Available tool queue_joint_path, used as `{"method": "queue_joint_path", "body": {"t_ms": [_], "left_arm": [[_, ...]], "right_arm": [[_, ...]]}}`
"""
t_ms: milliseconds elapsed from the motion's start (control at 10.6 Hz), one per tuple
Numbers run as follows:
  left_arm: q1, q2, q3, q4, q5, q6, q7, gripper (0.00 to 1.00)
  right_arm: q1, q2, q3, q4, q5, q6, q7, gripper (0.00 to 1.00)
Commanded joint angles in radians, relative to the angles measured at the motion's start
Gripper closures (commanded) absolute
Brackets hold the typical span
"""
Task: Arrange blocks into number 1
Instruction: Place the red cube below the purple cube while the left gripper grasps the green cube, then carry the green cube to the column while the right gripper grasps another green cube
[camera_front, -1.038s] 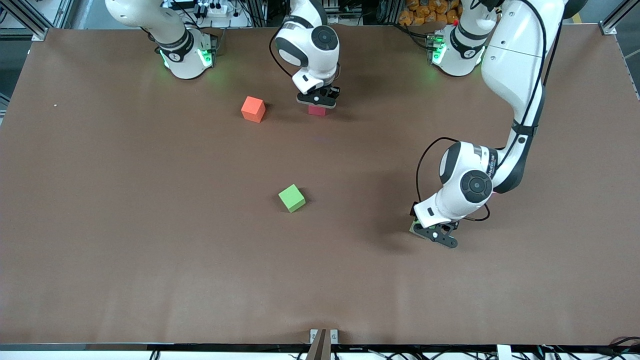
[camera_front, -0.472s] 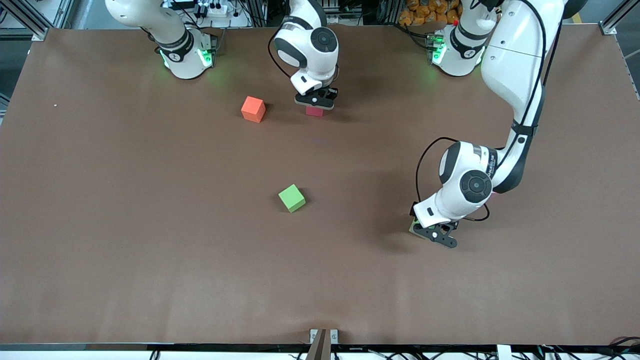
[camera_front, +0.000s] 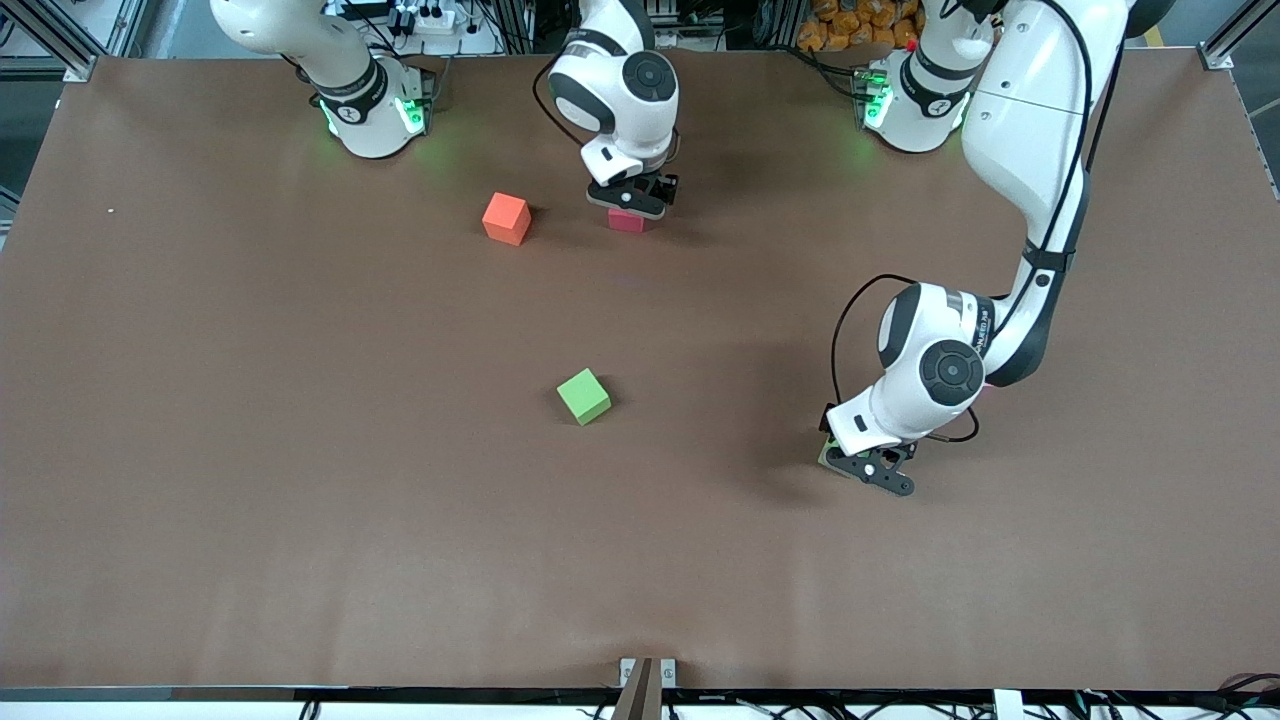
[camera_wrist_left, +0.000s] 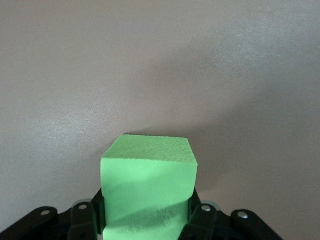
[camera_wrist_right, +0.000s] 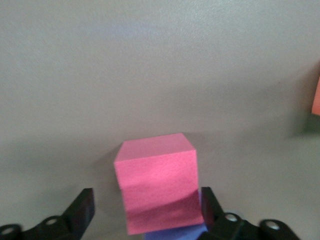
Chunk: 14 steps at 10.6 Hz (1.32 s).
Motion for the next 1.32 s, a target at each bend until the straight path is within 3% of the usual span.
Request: {"method": "queue_joint_path", "body": {"t_ms": [0, 283, 660, 943, 1226], "left_arm": [[-0.014, 0.011, 0.010, 0.015, -0.027, 0.006, -0.007, 1.00], [-0.062, -0.001, 0.010, 0.035, -0.027, 0.002, -0.195, 1.00], [-0.181, -0.026, -0.016, 0.031, -0.029, -0.061, -0.567, 1.00], [-0.215, -0.029, -0.135, 0.026, -0.027, -0.121, -0.874, 1.00], [-0.246, -0.035, -0.255, 0.011, -0.006, -0.138, -1.049, 1.00]], "right_arm": [[0.002, -0.057, -0.053, 0.045, -0.060, -0.123, 0.064, 0.00], [-0.021, -0.080, -0.145, 0.034, -0.136, -0.263, 0.003, 0.00], [-0.255, -0.178, -0.160, -0.070, -0.136, -0.273, -0.305, 0.00], [-0.451, -0.175, -0.160, -0.033, -0.136, -0.263, -0.531, 0.00], [-0.590, -0.156, -0.158, 0.011, -0.122, -0.232, -0.732, 0.00]]}}
